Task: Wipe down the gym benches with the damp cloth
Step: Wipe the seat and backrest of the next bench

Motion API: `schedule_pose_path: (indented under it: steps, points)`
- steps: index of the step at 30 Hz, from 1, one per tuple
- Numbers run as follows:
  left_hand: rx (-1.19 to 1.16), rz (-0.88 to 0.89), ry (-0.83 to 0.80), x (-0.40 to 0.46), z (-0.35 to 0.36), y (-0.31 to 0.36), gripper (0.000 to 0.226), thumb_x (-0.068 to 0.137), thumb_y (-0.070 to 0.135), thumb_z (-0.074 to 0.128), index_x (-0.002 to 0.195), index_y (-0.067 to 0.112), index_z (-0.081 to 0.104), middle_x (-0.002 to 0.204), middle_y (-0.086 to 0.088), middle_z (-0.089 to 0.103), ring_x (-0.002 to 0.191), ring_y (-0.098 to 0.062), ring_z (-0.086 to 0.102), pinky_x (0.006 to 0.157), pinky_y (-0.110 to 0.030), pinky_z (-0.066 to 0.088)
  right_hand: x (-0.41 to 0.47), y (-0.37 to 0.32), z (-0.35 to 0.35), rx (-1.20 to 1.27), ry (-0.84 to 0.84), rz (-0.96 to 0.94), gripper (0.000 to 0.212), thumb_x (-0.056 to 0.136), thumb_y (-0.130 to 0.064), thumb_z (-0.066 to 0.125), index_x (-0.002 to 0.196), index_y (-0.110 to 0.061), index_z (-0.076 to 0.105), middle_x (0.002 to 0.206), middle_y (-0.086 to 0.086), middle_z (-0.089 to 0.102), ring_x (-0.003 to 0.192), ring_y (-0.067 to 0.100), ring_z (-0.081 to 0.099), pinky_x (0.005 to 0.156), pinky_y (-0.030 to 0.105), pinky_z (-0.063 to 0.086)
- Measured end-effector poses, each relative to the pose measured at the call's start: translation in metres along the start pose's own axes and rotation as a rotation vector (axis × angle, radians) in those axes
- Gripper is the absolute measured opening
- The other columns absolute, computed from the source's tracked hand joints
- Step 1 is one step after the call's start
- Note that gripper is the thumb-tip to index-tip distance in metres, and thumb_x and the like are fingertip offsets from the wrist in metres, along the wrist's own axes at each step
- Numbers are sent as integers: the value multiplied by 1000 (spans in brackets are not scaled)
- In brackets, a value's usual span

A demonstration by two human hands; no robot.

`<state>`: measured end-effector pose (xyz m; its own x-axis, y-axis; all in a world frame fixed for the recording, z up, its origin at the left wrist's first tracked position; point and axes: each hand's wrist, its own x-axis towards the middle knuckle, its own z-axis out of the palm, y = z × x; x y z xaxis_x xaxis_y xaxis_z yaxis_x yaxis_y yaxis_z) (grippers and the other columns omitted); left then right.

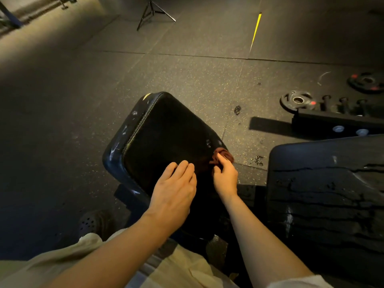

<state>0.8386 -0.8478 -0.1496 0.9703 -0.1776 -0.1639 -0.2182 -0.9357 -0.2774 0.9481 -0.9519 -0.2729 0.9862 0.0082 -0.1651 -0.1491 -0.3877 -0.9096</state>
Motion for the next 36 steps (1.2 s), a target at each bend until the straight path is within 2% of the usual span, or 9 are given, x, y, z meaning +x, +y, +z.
schedule_pose_path:
  steps: [4,9,11,15,18,20,24,31,36]
  points:
    - [9,-18,22,6,2,-1,62,98,35,45,151,13,21,160,-9,13,148,-27,7,118,-44,5,-1,-35,11,-47,-60,-397,58,86,10,48,137,-16,52,147,8,44,139,20,32,113,17,13]
    - [11,-2,15,9,0,-6,68,97,37,49,152,12,17,160,-9,12,146,-26,9,117,-43,7,26,14,-7,-5,-77,43,60,83,18,42,137,-7,51,148,12,43,140,25,34,115,22,18]
    - [-1,-14,36,9,1,-6,67,96,37,50,151,12,21,159,-9,17,145,-26,14,117,-43,10,26,14,-8,-36,-87,99,55,86,13,44,138,-6,50,147,11,45,139,24,36,116,27,20]
    - [-63,-31,103,8,6,-6,69,68,38,79,128,12,59,136,-11,55,127,-26,51,102,-43,38,14,-31,10,-33,-64,-263,48,94,-3,49,140,-14,48,149,8,42,140,21,32,118,31,19]
    - [-99,0,148,6,12,-9,67,63,37,82,122,9,64,131,-12,60,121,-26,56,99,-43,41,17,-32,16,-113,-53,-412,47,97,-8,46,143,-19,45,152,8,38,141,22,29,115,24,14]
    - [-72,35,175,4,13,-11,65,66,37,79,122,9,64,132,-12,59,121,-26,56,101,-41,37,30,-7,14,-119,-56,-331,47,97,-5,45,143,-17,45,152,11,37,143,26,28,117,26,13]
    - [-57,59,207,2,14,-10,59,67,35,78,118,9,66,131,-12,60,120,-27,57,99,-39,27,42,17,4,153,-26,178,43,99,-10,45,141,-18,47,151,6,39,141,22,32,119,40,22]
    - [-25,70,175,1,17,-9,73,57,38,84,120,8,65,133,-13,58,120,-27,57,98,-40,27,45,-30,13,111,-120,-323,43,98,-5,47,137,-21,52,151,-1,38,142,9,27,115,20,18]
    - [4,82,200,0,20,-8,69,61,36,83,120,6,65,132,-14,59,119,-28,58,97,-40,28,63,23,-2,110,-58,119,41,97,-2,44,137,-12,52,148,7,44,139,23,36,118,35,25]
